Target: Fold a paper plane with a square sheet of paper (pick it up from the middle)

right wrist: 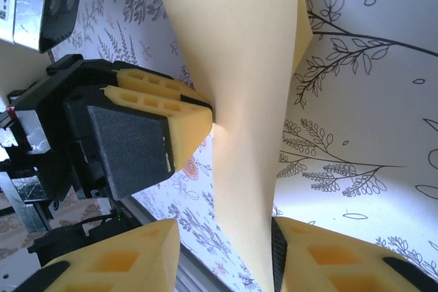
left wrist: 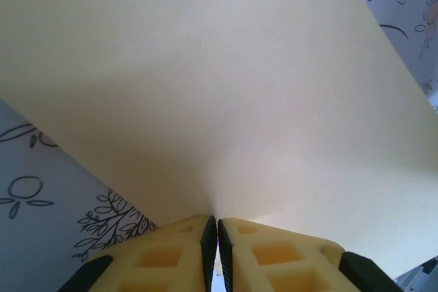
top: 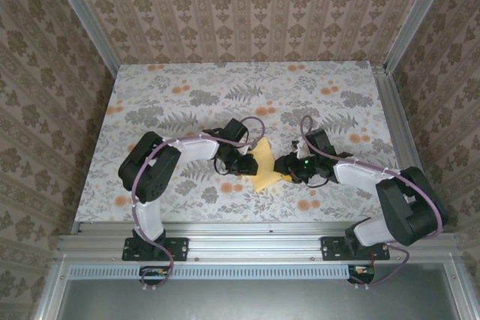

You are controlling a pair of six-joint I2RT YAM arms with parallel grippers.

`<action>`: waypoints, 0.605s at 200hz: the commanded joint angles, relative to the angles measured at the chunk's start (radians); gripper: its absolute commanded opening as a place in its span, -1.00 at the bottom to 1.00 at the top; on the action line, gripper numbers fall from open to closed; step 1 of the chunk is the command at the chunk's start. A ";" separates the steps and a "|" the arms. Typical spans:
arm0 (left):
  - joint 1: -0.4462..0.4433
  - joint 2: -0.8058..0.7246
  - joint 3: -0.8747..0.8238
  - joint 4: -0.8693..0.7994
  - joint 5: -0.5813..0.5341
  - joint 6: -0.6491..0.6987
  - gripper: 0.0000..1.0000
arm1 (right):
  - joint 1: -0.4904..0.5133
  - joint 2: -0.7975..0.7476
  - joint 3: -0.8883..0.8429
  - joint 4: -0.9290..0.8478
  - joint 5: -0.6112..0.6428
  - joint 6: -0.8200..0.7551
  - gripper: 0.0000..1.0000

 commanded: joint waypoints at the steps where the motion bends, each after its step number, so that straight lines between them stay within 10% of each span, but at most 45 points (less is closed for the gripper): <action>1: 0.007 0.044 -0.008 -0.044 -0.033 0.024 -0.57 | -0.004 0.013 0.008 -0.037 -0.033 -0.019 -0.32; 44: 0.007 0.036 -0.002 -0.041 -0.026 0.020 -0.57 | -0.006 0.035 0.020 -0.065 -0.029 -0.032 -0.70; 121: 0.007 0.041 0.012 -0.046 -0.020 0.023 -0.58 | 0.006 0.115 0.061 -0.093 -0.012 -0.057 -0.82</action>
